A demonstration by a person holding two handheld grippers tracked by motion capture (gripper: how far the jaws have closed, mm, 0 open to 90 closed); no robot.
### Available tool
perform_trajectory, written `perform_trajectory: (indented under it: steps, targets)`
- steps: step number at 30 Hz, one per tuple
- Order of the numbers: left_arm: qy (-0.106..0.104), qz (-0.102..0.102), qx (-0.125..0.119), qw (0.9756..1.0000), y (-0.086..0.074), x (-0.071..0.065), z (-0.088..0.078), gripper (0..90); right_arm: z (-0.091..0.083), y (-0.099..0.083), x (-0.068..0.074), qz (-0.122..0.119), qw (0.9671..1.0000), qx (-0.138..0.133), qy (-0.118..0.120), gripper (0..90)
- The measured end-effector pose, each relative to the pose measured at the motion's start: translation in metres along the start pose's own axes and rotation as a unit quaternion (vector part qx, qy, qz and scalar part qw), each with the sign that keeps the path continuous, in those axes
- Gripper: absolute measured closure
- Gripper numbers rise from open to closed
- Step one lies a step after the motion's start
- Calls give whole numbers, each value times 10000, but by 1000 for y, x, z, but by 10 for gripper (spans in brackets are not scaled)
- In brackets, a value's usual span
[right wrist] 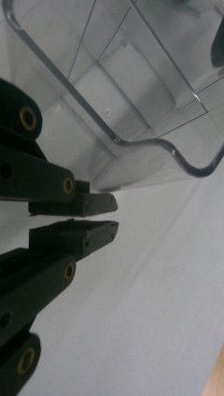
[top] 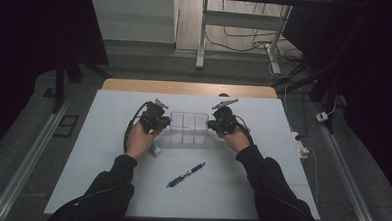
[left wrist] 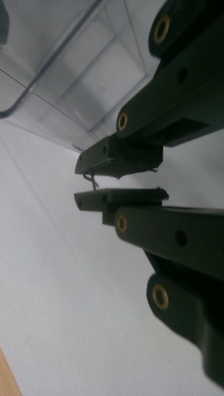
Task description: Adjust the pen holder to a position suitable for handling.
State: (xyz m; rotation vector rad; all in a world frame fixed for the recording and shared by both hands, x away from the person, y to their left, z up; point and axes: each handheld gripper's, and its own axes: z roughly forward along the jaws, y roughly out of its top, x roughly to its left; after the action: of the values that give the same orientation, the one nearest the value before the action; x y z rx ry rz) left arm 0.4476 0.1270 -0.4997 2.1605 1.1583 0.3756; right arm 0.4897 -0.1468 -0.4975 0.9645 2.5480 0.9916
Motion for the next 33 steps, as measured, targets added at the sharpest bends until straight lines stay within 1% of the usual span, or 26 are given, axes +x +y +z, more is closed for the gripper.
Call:
perform_trajectory:
  steps: [2, 4, 6, 7, 8, 9, 10, 12, 13, 14, 15, 16, 17, 19, 20, 21, 23, 24, 25, 26, 27, 29, 30, 31, 32, 33]
  targets:
    - [-77, -28, -63, 9999, -2, 3, -6, 754, -4, -1, 1, -30, 9999, -31, -93, 805]
    - [-185, -53, -137, 9997, -6, 5, -14, 705, -9, -2, 0, 13, 9999, -84, -80, 766]
    - [-196, -39, -144, 9997, -7, 4, -16, 658, -14, -4, -1, 55, 9999, -130, -56, 747]
    - [-180, 37, -132, 9997, -8, 2, -21, 640, -17, -5, -1, 78, 9998, -158, -40, 735]
    - [-180, 37, -132, 9997, -8, 2, -21, 621, -17, -5, -1, 78, 9998, -158, -40, 735]
    - [-173, 70, -137, 9997, -9, 1, -23, 621, -20, -5, -1, 69, 9998, -179, -32, 725]
    - [-169, 111, -154, 9997, -11, -1, -29, 589, -27, -6, 0, 93, 9997, -227, -25, 705]
    - [-185, 114, -174, 9996, -11, -1, -32, 557, -32, -7, 1, 101, 9995, -290, 14, 676]
    - [-206, 109, -192, 9995, -12, -2, -35, 557, -32, -7, 1, 101, 9995, -290, 14, 676]
    - [-221, 117, -193, 9995, -13, -2, -38, 517, -37, -8, 3, 98, 9995, -306, 33, 648]
    - [-232, 113, -205, 9995, -14, -3, -40, 503, -39, -9, 4, 103, 9994, -320, 41, 634]
    - [-244, 125, -212, 9994, -16, -3, -43, 489, -41, -10, 5, 103, 9993, -338, 73, 616]
    - [-247, 138, -205, 9994, -17, -4, -46, 489, -41, -10, 5, 103, 9993, -338, 73, 616]
    - [-255, 137, -203, 9994, -21, -5, -51, 429, -49, -12, 9, 84, 9993, -363, 64, 574]
    - [-271, 122, -208, 9993, -23, -6, -53, 429, -49, -12, 9, 84, 9993, -363, 64, 574]
    - [-288, 115, -204, 9993, -25, -6, -55, 390, -54, -14, 11, 59, 9991, -403, 100, 537]
    - [-353, 91, -195, 9991, -30, -9, -58, 373, -56, -15, 12, 65, 9990, -418, 112, 519]
    - [-376, 93, -193, 9991, -31, -10, -59, 337, -61, -18, 14, 71, 9989, -434, 142, 494]
    - [-402, 109, -188, 9990, -33, -12, -60, 320, -64, -19, 15, 83, 9989, -434, 150, 478]
    - [-443, 125, -188, 9988, -34, -13, -62, 302, -66, -20, 16, 47, 9990, -425, 148, 460]
    - [-489, 121, -214, 9985, -35, -15, -64, 302, -66, -20, 16, 47, 9990, -425, 148, 460]
    - [-589, 118, -266, 9978, -37, -18, -68, 266, -70, -24, 19, 37, 9990, -410, 185, 433]
    - [-648, 104, -308, 9974, -37, -20, -70, 231, -74, -27, 21, 30, 9989, -400, 222, 401]
    - [-695, 111, -341, 9969, -38, -22, -72, 231, -74, -27, 21, 30, 9989, -400, 222, 401]
    - [-723, 127, -350, 9967, -39, -24, -74, 203, -78, -31, 24, 24, 9989, -390, 264, 371]
    - [-736, 142, -369, 9965, -40, -26, -76, 203, -78, -31, 24, 24, 9989, -390, 264, 371]
